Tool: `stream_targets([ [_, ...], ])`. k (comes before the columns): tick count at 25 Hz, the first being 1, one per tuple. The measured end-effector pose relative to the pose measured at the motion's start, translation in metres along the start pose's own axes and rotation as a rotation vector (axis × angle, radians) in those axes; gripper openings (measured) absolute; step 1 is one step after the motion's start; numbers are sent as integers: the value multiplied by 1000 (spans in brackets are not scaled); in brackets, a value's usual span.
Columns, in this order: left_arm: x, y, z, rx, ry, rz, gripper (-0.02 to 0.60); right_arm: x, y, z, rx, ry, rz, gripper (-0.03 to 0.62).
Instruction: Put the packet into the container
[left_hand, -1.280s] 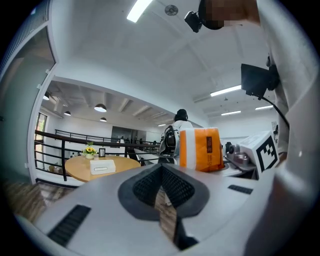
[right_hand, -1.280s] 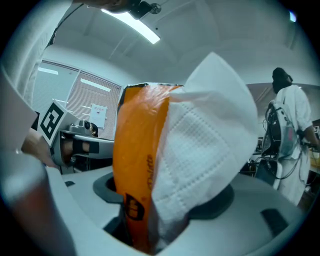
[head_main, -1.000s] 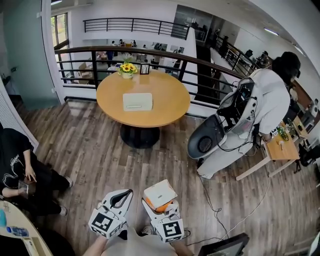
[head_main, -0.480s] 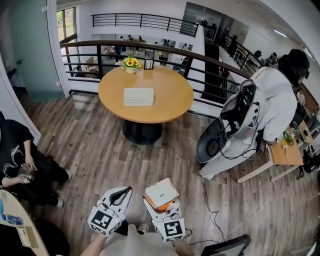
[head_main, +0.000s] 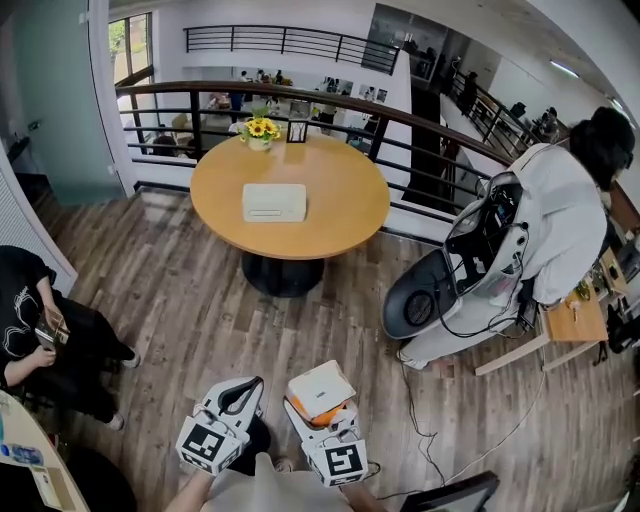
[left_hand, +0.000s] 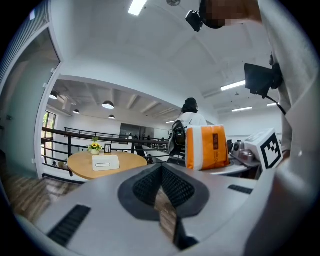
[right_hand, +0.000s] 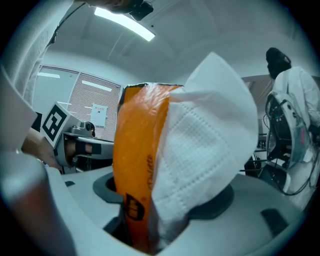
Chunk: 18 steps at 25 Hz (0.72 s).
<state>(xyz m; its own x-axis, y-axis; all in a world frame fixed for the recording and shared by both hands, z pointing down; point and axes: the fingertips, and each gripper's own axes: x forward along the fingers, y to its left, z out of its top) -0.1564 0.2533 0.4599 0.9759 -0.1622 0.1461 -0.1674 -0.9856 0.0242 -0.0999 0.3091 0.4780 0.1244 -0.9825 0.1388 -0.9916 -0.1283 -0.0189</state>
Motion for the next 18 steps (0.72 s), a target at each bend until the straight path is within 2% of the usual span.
stream_targets([
  [7,43,50,3,1,-10,-10,5,60,-20,4,-16,1,3,339],
  [18,105,127,37,7,-46,-53,6,154,-50,28,-12,7,-9,339],
])
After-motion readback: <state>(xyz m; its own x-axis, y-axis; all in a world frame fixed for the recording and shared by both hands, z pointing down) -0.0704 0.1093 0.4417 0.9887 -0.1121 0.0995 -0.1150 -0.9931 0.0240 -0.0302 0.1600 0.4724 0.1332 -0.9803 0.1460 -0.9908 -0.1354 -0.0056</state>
